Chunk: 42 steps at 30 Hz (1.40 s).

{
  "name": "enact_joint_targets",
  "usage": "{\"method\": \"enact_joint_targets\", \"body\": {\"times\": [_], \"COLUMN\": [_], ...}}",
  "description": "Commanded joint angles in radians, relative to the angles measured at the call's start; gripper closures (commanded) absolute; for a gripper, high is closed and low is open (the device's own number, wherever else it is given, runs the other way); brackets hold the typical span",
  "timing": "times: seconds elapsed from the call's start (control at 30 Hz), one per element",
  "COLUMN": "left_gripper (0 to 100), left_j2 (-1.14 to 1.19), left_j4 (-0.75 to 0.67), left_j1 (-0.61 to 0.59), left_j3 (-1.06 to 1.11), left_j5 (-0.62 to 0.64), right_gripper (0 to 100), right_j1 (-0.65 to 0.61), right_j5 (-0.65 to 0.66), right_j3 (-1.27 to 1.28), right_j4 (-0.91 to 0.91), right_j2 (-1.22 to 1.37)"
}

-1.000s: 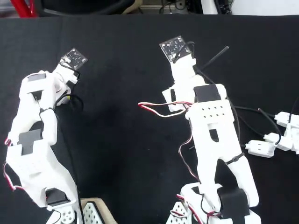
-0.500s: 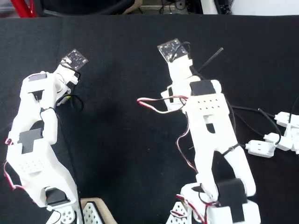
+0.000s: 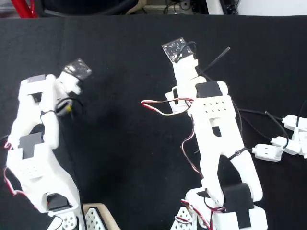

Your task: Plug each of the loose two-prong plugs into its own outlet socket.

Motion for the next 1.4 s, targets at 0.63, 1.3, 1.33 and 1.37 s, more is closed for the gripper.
{"method": "enact_joint_targets", "body": {"times": [0.63, 1.3, 1.33, 1.37], "left_gripper": [97, 75, 75, 75], "left_j2": [-0.620, -0.637, -0.638, -0.638], "left_j4": [0.049, -0.224, -0.224, -0.224], "left_j1": [0.710, 0.579, 0.565, 0.555], "left_j3": [0.516, 0.648, 0.648, 0.648], "left_j5": [0.523, 0.525, 0.483, 0.450], "right_gripper": [98.7, 98.7, 98.7, 98.7], "right_j1": [0.084, 0.080, 0.080, 0.080], "right_j5": [-0.014, -0.014, -0.014, -0.014], "right_j3": [-0.104, -0.096, -0.096, -0.096], "right_j4": [0.025, 0.023, 0.023, 0.023], "right_j2": [-0.005, -0.005, -0.005, -0.005]}}
